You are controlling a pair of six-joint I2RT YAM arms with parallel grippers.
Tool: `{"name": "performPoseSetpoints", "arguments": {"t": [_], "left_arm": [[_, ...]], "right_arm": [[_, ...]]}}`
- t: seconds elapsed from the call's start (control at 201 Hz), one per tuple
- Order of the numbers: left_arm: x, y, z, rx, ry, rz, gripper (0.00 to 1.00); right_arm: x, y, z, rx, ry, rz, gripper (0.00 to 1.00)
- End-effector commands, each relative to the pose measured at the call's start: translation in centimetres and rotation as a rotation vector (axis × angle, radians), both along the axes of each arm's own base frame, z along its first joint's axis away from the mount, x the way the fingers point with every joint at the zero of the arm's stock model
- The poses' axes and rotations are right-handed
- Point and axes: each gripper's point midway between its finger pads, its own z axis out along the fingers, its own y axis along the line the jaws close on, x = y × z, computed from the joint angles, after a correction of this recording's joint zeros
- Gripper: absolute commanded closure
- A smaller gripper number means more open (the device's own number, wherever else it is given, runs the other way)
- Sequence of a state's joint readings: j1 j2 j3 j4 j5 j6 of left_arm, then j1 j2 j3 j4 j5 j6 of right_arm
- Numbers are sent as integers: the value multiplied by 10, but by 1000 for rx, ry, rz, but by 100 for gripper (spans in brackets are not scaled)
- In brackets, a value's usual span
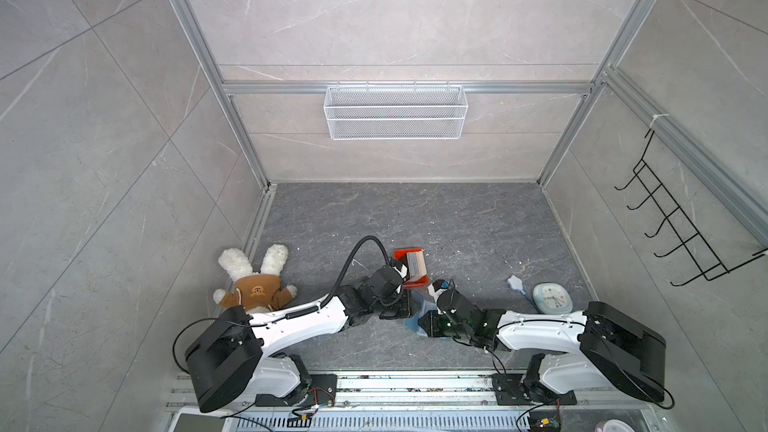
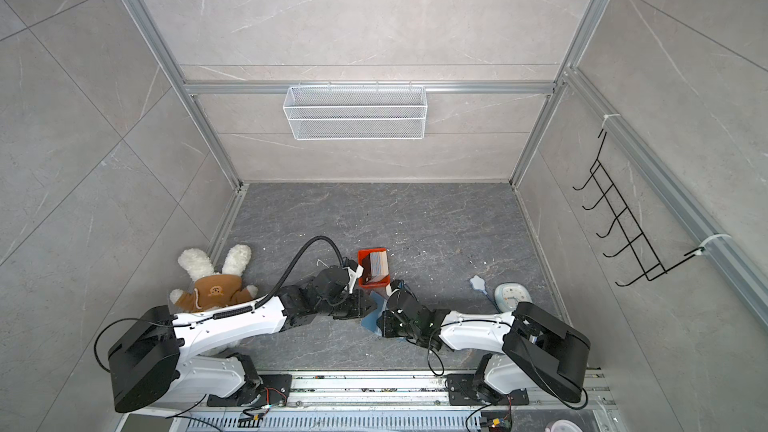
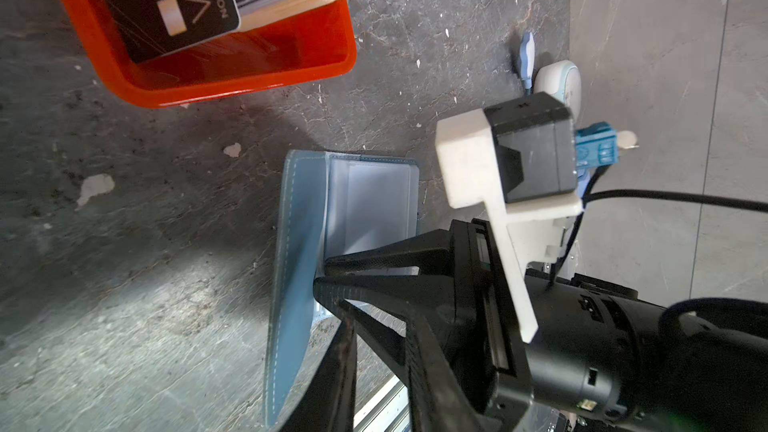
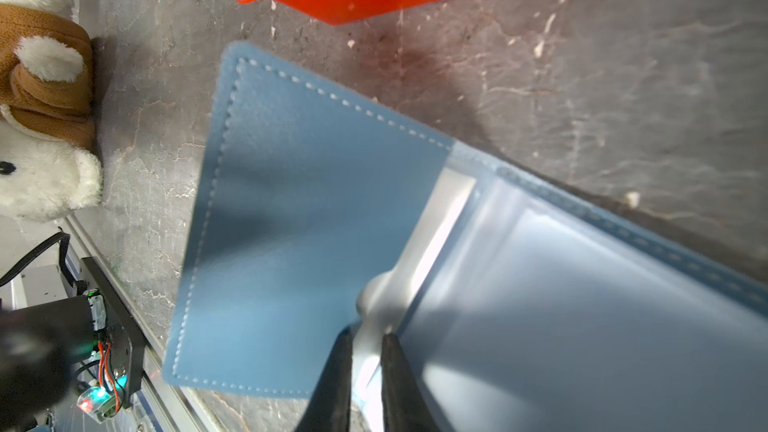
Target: Put the credit cards into the card holder
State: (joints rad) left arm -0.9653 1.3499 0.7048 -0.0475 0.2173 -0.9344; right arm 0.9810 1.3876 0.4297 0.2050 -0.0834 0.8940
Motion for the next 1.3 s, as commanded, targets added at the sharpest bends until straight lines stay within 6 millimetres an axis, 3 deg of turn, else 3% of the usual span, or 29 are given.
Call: {"name": "performPoseSetpoints", "arguments": {"t": [0.0,0.344,0.692,1.021,1.3], "left_arm": [[5,-12,6,-30,-18,-48,76],[10,-6,-26,55,19,-39,78],[-1,8,-58,105,76,-22,79],[-21,21,-71,125,107,12,79],[-37,10,-63,77,126,-10,79]], "right_arm": [[-3,-4,-6,-9,8,1,84],[-2,-16,-2,-14,-8,-43,87],[2,-56,-3,-124,-23,-141,91],[5,-72,-14,-164,-12,-183,92],[13,-75,-5,-160,-41,-198,92]]}}
